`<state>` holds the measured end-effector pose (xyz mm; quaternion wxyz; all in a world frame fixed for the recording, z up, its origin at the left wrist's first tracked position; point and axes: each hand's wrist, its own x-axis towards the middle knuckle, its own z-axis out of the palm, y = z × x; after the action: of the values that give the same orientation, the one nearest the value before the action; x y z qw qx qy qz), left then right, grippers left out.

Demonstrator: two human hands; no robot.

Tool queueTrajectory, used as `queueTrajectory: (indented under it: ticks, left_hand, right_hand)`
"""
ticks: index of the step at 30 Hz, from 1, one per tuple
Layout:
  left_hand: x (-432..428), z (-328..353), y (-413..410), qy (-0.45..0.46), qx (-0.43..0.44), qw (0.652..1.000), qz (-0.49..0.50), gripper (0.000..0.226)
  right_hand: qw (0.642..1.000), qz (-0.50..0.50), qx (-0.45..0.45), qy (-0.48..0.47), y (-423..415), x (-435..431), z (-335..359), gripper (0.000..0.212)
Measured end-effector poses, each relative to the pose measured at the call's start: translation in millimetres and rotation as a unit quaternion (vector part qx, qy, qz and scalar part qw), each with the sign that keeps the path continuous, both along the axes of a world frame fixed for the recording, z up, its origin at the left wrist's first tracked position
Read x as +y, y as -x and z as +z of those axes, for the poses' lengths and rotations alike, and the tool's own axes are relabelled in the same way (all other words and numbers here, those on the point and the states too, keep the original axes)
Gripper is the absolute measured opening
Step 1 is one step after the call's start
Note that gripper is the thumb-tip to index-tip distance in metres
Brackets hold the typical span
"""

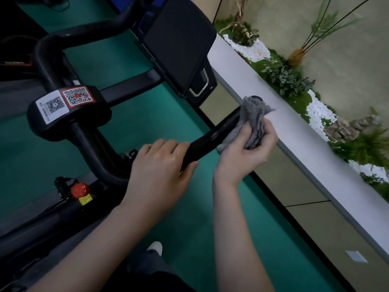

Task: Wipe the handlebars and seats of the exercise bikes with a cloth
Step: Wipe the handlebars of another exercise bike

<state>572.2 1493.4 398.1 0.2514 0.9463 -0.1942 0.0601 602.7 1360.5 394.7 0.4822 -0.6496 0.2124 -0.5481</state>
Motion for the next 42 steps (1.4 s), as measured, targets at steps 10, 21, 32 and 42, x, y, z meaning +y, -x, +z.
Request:
queueTrajectory:
  ticks: [10, 21, 32, 42]
  left_hand:
    - [0.6, 0.4, -3.2, -0.001, -0.012, 1.0, -0.009, 0.035]
    - [2.1, -1.8, -3.1, 0.01, -0.025, 0.999, -0.018, 0.032]
    - [4.3, -1.3, -3.6, 0.01, -0.021, 0.999, -0.033, 0.029]
    - [6.3, -0.1, -7.3, 0.019, -0.014, 0.998, -0.051, 0.029]
  right_hand:
    - [0.961, 0.046, -0.024, -0.271, 3.5, 1.0, -11.3, 0.016]
    - [0.865, 0.131, -0.021, -0.484, 17.8, 27.2, -32.9, 0.016]
    - [0.812, 0.192, -0.009, -0.551, 16.9, 20.1, -27.6, 0.014]
    - [0.765, 0.215, 0.03, -0.607, 30.8, 41.9, -33.0, 0.016]
